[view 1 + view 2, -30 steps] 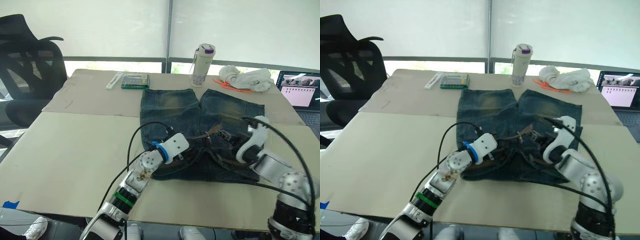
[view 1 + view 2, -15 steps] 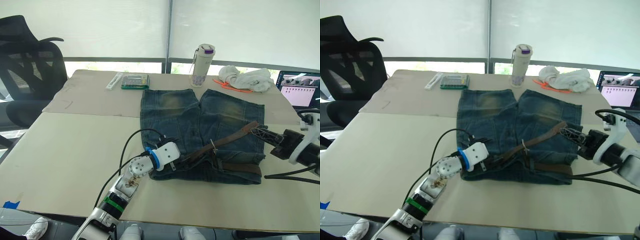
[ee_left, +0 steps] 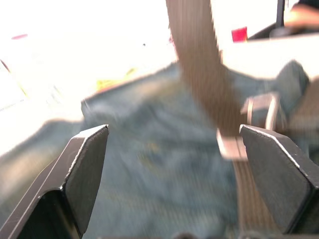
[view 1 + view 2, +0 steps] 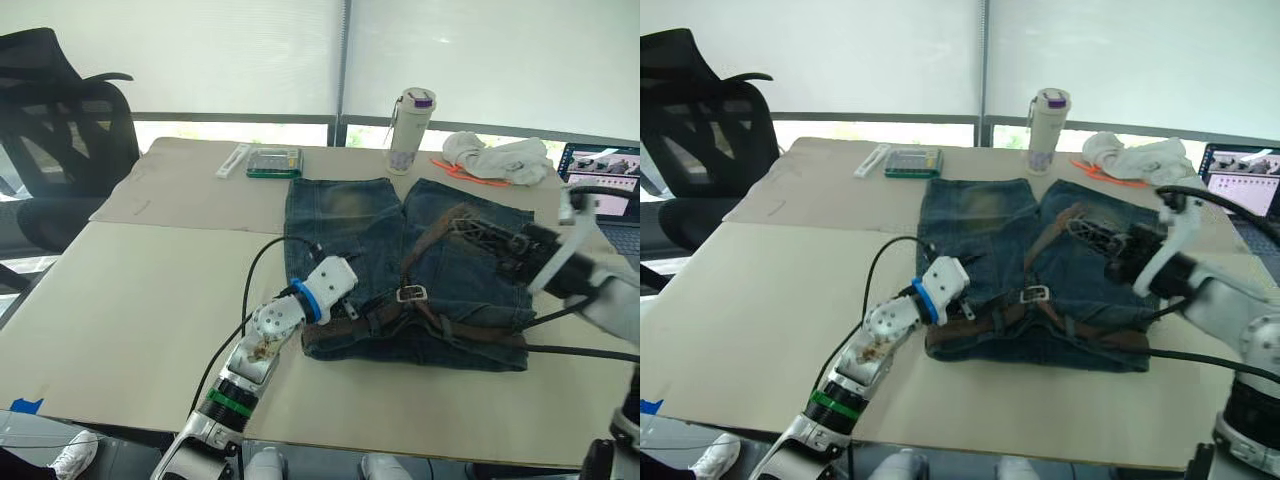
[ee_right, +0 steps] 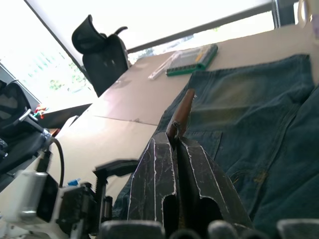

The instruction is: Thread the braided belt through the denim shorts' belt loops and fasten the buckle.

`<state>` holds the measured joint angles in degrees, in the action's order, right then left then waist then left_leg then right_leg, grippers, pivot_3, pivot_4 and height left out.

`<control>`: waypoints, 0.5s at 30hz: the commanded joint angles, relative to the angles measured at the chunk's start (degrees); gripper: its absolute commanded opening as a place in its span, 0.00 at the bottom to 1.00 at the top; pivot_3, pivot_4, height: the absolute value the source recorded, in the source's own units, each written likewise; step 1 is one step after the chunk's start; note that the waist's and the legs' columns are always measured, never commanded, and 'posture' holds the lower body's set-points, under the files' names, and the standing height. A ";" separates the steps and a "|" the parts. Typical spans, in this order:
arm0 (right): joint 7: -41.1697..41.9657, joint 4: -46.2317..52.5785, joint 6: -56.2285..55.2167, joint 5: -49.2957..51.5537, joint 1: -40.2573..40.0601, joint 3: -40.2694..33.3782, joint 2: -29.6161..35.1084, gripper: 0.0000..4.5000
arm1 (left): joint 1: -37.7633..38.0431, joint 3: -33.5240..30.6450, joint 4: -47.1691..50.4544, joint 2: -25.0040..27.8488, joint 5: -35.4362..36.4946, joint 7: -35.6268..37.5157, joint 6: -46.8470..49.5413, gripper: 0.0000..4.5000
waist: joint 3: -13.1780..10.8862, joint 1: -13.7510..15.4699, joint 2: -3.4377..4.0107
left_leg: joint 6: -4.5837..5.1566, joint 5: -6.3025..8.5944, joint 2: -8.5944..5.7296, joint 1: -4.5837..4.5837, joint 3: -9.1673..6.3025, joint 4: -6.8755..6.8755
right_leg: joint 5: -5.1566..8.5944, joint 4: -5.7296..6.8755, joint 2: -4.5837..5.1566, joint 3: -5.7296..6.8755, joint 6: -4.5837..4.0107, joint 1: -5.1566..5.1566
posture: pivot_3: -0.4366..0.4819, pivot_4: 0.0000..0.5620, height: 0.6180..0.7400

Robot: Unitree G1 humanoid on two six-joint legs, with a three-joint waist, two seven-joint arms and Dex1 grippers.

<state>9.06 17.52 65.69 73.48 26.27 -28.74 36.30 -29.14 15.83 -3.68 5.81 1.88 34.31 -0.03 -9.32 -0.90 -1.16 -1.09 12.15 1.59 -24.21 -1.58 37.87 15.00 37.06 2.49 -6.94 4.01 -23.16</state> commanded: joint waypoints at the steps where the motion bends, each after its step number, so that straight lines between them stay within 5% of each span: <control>1: -6.37 3.72 -2.73 2.93 1.66 2.18 -3.64 0.00 | -1.81 -0.50 4.28 -1.46 0.81 -1.83 2.79 0.99 | 0.00 -0.05 0.00 | 0.00 0.00 0.00 0.01 0.00 0.00 | 0.00 0.00 0.00 0.00 0.00 0.00 | 0.48 0.27 0.98; 15: -13.00 5.78 -5.91 4.44 1.60 6.59 -7.04 0.00 | -2.93 1.15 2.76 -5.43 -1.38 -6.94 8.82 0.99 | 0.00 -0.32 0.00 | 0.00 0.00 0.01 0.02 -0.01 0.00 | 0.00 0.02 -0.02 0.00 0.00 -0.01 | 0.48 0.27 0.98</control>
<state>-4.17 20.93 61.80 76.62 27.97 -21.73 28.76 -30.82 16.75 -1.12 0.91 0.25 27.43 9.07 -9.32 -1.22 -1.16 -1.09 12.15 1.60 -24.19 -1.58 37.87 15.00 37.08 2.47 -6.93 4.00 -23.17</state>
